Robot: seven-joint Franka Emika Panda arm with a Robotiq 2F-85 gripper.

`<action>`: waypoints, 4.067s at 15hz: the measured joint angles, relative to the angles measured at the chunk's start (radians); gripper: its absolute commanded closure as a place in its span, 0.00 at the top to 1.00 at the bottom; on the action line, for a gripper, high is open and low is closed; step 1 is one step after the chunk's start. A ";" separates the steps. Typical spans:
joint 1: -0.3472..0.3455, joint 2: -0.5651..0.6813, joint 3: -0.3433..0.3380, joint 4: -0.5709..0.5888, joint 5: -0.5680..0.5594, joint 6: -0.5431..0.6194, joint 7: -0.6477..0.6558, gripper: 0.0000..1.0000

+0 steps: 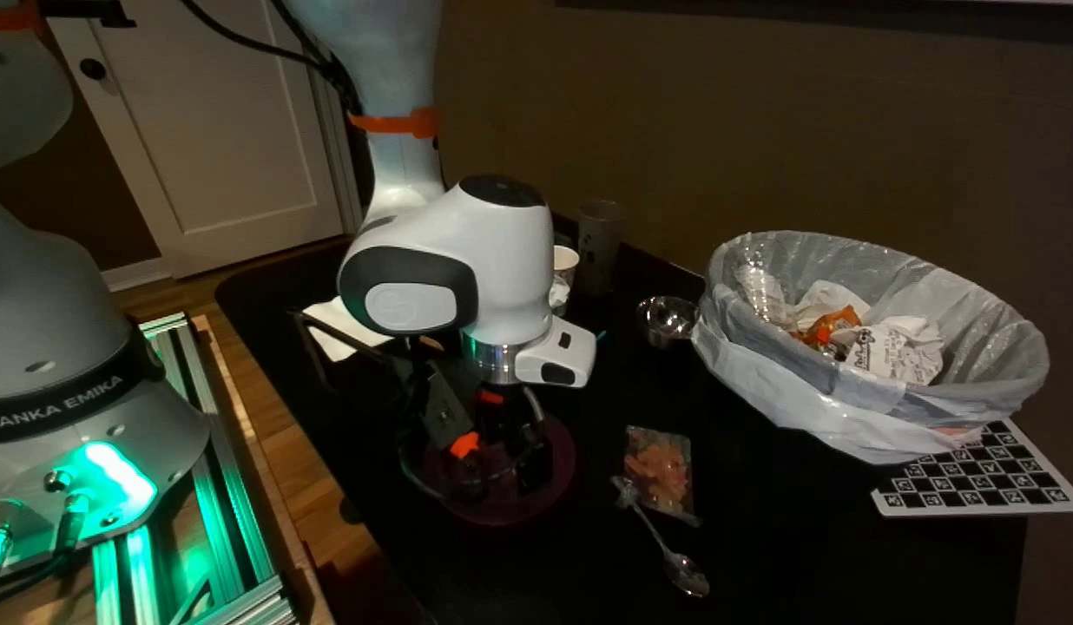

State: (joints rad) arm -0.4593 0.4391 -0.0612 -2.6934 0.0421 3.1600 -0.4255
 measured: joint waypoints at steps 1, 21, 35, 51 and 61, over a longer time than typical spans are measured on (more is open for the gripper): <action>-0.009 0.004 0.004 0.004 -0.015 0.000 0.015 0.73; -0.043 0.027 0.024 0.029 -0.074 0.039 0.098 0.20; -0.063 0.027 0.035 0.029 -0.088 0.039 0.108 0.16; -0.109 0.020 0.056 0.030 -0.094 0.043 0.109 0.07; -0.163 -0.059 0.036 0.025 -0.107 0.089 0.111 0.12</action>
State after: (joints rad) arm -0.6226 0.3800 -0.0251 -2.6687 -0.0644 3.2495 -0.3143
